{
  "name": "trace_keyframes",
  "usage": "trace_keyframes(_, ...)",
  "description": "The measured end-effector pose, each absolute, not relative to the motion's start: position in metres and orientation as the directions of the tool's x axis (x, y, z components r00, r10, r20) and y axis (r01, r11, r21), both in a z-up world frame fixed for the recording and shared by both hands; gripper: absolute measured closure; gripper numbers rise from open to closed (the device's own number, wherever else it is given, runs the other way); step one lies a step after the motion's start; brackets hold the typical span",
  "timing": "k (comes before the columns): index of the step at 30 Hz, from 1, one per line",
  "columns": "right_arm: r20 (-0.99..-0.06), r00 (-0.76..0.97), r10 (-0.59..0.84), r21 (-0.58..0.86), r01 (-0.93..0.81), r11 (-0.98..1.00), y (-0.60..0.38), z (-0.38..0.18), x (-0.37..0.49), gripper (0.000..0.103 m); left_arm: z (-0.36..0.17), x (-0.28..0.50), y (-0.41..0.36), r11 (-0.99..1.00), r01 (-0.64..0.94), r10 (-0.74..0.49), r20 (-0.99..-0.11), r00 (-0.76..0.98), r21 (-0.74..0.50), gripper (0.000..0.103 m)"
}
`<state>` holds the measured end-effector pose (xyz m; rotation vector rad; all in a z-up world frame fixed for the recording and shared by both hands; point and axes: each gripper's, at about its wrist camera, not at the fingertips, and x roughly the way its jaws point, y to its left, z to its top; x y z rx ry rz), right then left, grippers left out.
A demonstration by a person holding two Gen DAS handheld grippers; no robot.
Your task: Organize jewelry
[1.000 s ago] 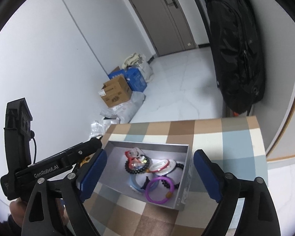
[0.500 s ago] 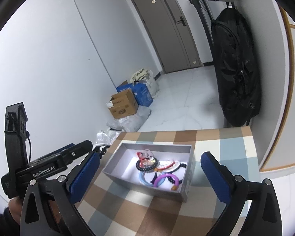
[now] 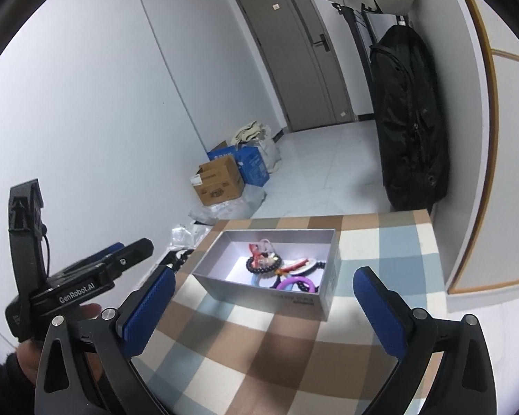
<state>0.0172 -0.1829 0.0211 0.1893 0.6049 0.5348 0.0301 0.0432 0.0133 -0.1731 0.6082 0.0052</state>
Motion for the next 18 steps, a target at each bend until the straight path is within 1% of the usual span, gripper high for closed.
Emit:
trace_keyframes(7, -0.516, 0.689, 0.508, 0.307, -0.405, 0.861, -0.184, 0.01, 0.02, 0.0, 0.008, 0.03, 0.042, 0.988, -0.07, -0.024, -0.579, 0.815, -0.14, 0.02)
trace_keyframes(18, -0.525, 0.68, 0.511, 0.296, -0.417, 0.859, -0.178, 0.008, 0.018, 0.0, 0.009, 0.027, 0.048, 0.984, -0.08, -0.028, -0.579, 0.815, -0.16, 0.02)
